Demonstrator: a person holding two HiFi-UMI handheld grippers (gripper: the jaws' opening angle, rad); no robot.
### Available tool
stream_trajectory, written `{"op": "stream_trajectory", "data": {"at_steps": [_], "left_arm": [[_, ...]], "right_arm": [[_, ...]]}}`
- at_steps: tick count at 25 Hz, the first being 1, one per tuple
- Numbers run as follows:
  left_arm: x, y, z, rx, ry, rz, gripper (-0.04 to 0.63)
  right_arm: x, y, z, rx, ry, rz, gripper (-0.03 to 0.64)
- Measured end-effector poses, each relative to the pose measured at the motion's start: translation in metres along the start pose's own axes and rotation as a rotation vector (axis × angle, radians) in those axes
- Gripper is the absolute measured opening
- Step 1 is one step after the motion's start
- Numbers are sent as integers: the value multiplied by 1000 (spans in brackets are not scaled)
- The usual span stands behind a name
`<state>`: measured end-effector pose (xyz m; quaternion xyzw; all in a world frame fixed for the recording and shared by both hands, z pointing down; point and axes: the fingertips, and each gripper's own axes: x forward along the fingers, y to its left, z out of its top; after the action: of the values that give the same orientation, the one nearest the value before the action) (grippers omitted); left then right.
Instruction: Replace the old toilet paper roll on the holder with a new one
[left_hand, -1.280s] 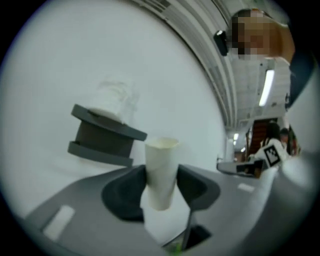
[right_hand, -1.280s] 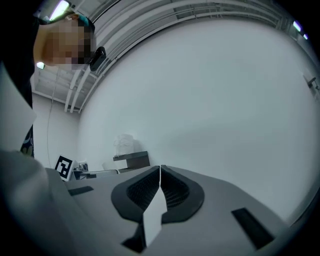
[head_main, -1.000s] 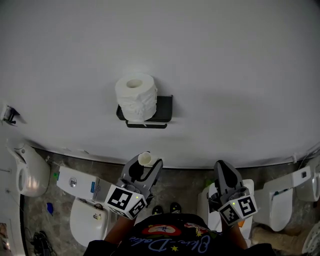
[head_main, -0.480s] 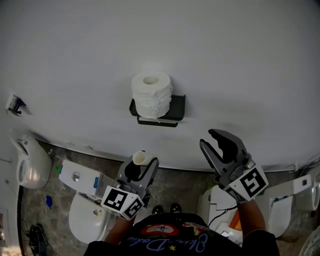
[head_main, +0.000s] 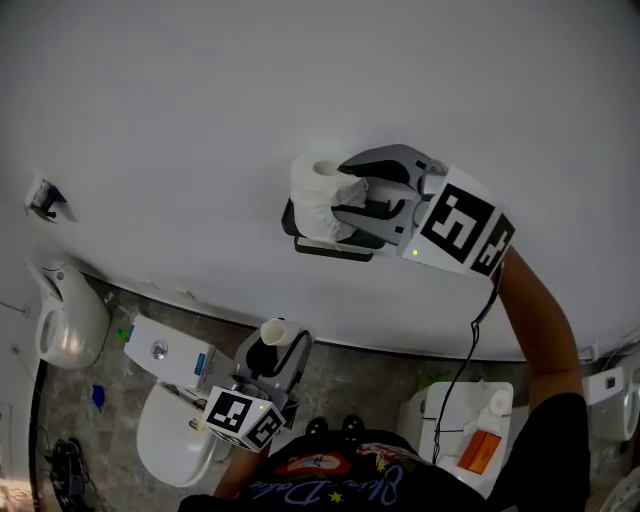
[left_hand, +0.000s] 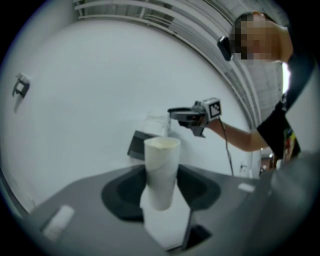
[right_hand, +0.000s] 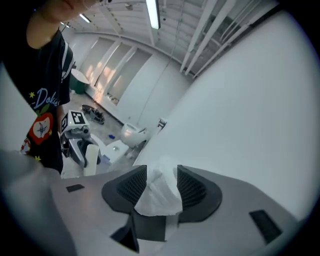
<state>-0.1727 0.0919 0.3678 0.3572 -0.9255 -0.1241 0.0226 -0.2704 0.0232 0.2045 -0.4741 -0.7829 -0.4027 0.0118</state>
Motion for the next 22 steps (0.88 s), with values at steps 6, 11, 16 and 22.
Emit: {"op": "stream_trajectory", "data": {"at_steps": [6, 11, 16, 22], "left_arm": [[-20, 16, 1, -29, -18, 76, 190], [-23, 23, -3, -52, -25, 100, 190], [-24, 20, -7, -71, -15, 93, 190], [-19, 14, -9, -68, -3, 59, 190]], "right_arm": [[29, 0, -7, -11, 152, 193, 193], [41, 3, -11, -3, 239, 282, 196], [38, -2, -11, 96, 221, 169, 196], [6, -4, -10, 182, 48, -5, 192]]}}
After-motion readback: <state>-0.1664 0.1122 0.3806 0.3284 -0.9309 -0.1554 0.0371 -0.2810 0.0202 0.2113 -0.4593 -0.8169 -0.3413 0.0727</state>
